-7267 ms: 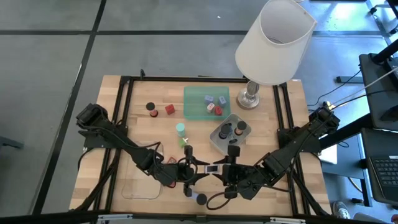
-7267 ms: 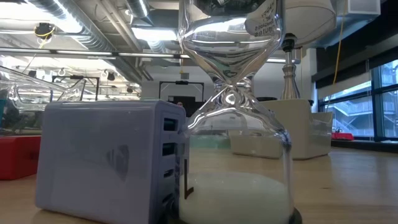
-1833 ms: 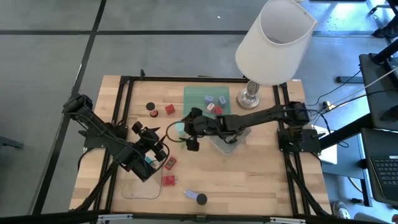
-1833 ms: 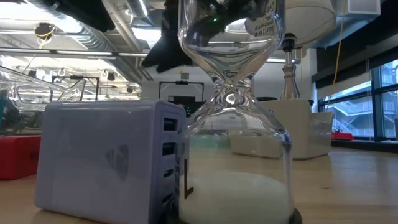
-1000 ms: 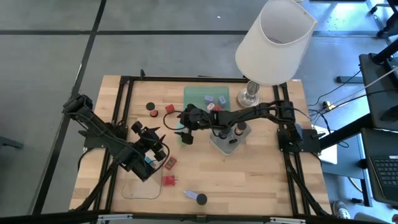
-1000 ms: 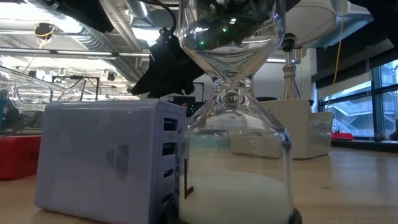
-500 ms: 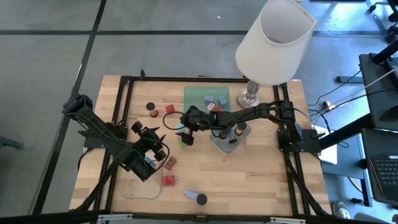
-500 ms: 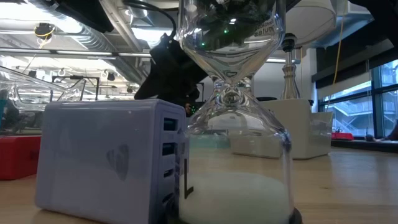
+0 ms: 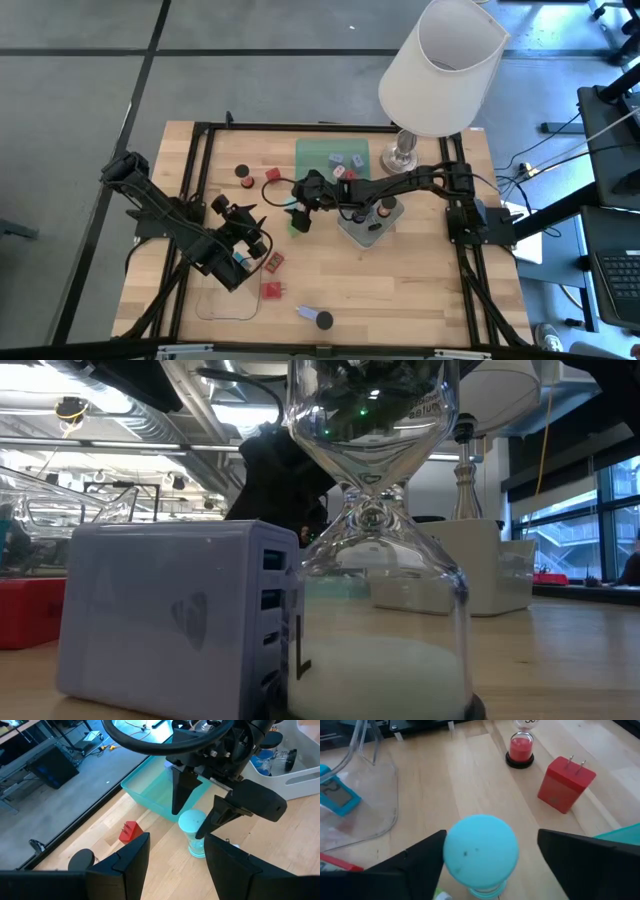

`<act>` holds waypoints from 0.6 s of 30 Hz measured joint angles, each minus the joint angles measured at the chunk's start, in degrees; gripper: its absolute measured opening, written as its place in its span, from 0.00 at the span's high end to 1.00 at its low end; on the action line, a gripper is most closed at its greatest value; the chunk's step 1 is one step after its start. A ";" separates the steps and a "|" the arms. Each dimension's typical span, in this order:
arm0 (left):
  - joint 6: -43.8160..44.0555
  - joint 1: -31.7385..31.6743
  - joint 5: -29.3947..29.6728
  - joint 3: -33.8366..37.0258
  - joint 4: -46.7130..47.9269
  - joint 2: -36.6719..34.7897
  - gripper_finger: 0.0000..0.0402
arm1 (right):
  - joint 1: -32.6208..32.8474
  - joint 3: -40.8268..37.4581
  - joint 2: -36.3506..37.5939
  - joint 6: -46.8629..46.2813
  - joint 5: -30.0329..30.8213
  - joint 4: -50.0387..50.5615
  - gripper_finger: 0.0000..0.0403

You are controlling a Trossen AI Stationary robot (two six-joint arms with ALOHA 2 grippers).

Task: Pick & Place Office items
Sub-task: Put the light blue hourglass into the gray bin

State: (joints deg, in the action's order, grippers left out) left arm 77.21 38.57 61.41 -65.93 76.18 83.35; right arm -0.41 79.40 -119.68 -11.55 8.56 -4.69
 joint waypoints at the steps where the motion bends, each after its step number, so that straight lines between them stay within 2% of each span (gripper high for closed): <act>1: 0.00 0.00 -0.01 0.00 0.00 0.00 0.54 | 0.02 0.00 0.00 0.00 -0.07 0.00 0.25; 9: 0.00 -0.01 0.12 0.00 0.04 0.00 0.54 | 0.24 0.00 0.02 -0.01 -0.45 -0.04 0.49; 14: 0.01 0.01 0.37 0.00 0.04 0.00 0.54 | 0.55 -0.11 1.02 0.00 -0.44 0.11 0.50; 18: 0.04 0.01 0.39 0.00 -0.04 0.00 0.54 | 1.02 -0.11 4.70 0.39 -0.40 1.11 0.50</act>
State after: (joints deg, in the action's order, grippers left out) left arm 77.25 38.59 61.80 -65.93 76.14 83.35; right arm 0.62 79.29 -114.97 -11.16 8.16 -3.58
